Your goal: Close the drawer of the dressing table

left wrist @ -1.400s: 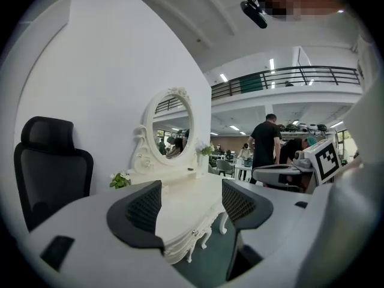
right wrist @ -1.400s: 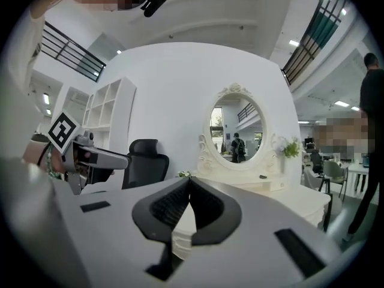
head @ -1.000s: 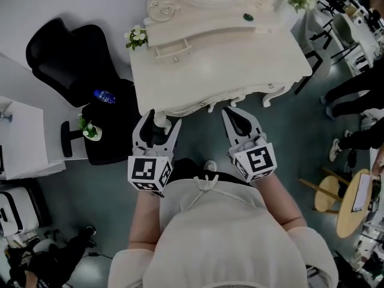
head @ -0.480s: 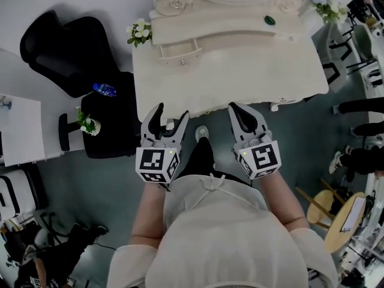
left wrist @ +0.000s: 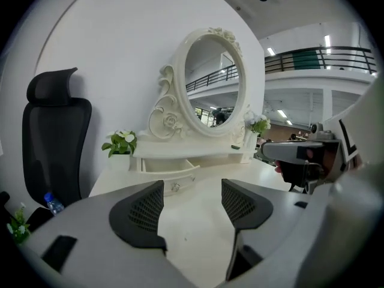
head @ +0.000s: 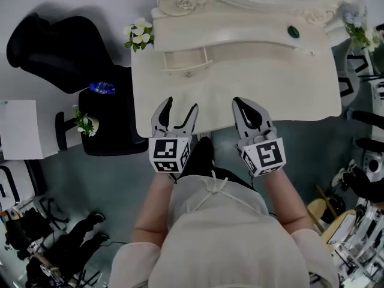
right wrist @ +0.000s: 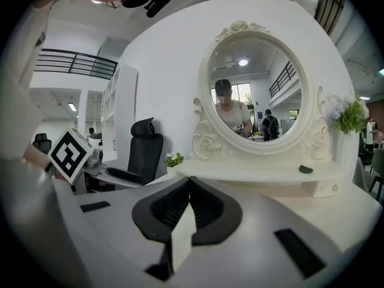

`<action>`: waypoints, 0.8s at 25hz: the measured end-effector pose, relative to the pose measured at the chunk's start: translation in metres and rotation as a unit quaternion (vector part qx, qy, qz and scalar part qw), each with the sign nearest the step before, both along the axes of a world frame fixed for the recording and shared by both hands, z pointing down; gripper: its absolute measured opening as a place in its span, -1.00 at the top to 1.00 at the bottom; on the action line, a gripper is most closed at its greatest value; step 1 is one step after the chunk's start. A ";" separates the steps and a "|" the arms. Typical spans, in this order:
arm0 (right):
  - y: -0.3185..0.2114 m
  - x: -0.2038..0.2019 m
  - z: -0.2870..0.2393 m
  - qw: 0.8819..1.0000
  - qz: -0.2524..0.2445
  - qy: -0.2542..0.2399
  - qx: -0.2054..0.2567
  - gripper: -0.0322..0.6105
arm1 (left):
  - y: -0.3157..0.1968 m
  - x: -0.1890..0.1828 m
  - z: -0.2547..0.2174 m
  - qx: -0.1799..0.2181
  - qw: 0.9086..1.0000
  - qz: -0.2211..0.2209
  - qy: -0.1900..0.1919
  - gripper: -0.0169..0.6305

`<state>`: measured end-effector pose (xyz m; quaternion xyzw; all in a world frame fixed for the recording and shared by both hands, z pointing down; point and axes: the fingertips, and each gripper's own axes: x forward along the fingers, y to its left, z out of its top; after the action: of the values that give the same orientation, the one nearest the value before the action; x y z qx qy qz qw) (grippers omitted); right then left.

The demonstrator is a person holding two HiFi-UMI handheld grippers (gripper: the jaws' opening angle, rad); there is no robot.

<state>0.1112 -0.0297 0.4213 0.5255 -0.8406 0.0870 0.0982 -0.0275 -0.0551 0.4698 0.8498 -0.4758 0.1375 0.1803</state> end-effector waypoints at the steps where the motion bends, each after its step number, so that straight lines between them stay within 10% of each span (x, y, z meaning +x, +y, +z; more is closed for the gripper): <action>1: -0.009 0.000 0.006 1.000 -0.002 -0.002 -0.004 0.88 | -0.008 0.002 0.008 -0.006 1.000 -0.002 -0.002 -0.03; 20: -0.112 0.008 0.073 0.997 -0.020 -0.013 -0.073 0.88 | -0.087 0.028 0.100 -0.109 0.993 -0.032 -0.024 0.34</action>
<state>0.1188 -0.1415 0.4945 0.4991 -0.8434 0.1528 0.1269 0.0002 -0.1422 0.5700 0.8057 -0.4892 0.2034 0.2650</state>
